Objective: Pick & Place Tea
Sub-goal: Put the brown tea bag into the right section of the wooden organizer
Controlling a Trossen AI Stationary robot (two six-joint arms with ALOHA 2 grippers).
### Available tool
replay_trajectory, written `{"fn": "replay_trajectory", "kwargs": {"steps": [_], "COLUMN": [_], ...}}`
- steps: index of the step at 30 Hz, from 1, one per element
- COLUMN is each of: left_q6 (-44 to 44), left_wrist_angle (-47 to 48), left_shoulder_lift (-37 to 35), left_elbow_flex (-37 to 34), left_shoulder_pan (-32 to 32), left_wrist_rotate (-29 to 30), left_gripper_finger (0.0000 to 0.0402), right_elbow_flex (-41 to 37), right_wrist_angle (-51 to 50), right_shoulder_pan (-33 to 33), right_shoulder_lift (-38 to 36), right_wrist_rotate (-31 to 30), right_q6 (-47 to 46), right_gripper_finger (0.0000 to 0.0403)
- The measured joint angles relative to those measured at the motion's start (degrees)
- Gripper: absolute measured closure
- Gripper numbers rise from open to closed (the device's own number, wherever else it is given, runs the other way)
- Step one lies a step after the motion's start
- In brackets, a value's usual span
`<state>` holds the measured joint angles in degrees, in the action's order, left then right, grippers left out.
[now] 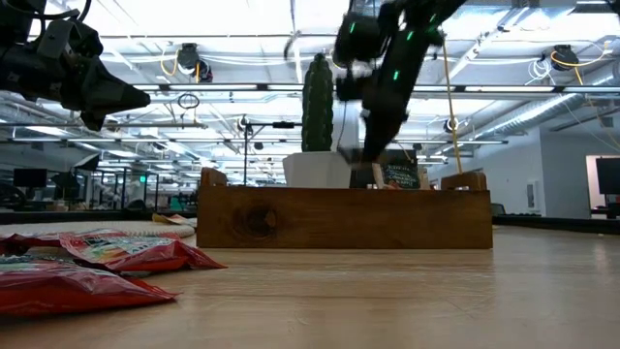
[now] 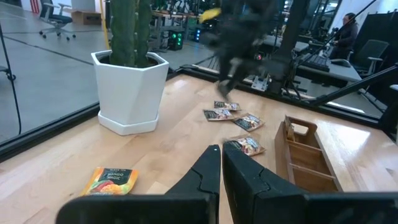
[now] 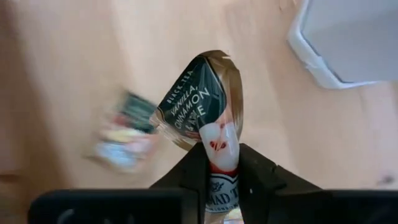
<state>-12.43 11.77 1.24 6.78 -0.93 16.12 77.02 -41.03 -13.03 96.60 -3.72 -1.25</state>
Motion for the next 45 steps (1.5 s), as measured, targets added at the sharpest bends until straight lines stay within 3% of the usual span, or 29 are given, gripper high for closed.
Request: {"fn": "replay_trajectory", "kwargs": {"steps": [5, 9, 13, 20, 24, 29, 36, 40, 45], "left_q6": [0.0, 0.0, 0.0, 0.0, 0.0, 0.0, 0.0, 0.0, 0.0], "left_wrist_angle": [0.01, 0.01, -0.02, -0.02, 0.01, 0.0, 0.02, 0.01, 0.0], "left_shoulder_lift": [0.01, 0.0, 0.02, 0.0, 0.0, 0.01, 0.0, 0.0, 0.02], "left_elbow_flex": [-0.01, 0.0, -0.02, 0.0, 0.0, 0.0, -0.02, -0.01, 0.0], "left_shoulder_pan": [0.0, 0.0, 0.0, 0.0, 0.0, 0.0, 0.0, 0.0, 0.0], "left_wrist_rotate": [0.0, 0.0, 0.0, 0.0, 0.0, 0.0, 0.0, 0.0, 0.0], "left_gripper_finger": [0.038, 0.038, 0.038, 0.038, 0.038, 0.038, 0.038, 0.038, 0.038], "right_elbow_flex": [-3.73, -8.38, -14.97, -23.44, -23.81, -23.78, -23.81, -23.78, -23.78], "right_wrist_angle": [1.46, 4.78, 15.04, 42.8, 52.93, 60.42, 58.9, 54.96, 48.58], "right_shoulder_pan": [11.27, 22.21, 33.53, 44.28, 47.07, 48.94, 48.92, 48.57, 46.06], "right_shoulder_lift": [-7.13, -11.36, -11.49, -3.13, 2.89, 7.9, 8.34, 8.28, 8.23], "right_wrist_rotate": [-10.07, -24.6, -41.54, -65.5, -74.81, -77.24, -75.19, -69.08, -60.42], "right_q6": [-14.79, -31.23, -44.31, -47.54, -45.86, -46.02, -46.48, -45.29, -50.51], "right_gripper_finger": [0.0377, 0.0377, 0.0375, 0.0376, 0.0376, 0.0376, 0.0376, 0.0376, 0.0376]}}
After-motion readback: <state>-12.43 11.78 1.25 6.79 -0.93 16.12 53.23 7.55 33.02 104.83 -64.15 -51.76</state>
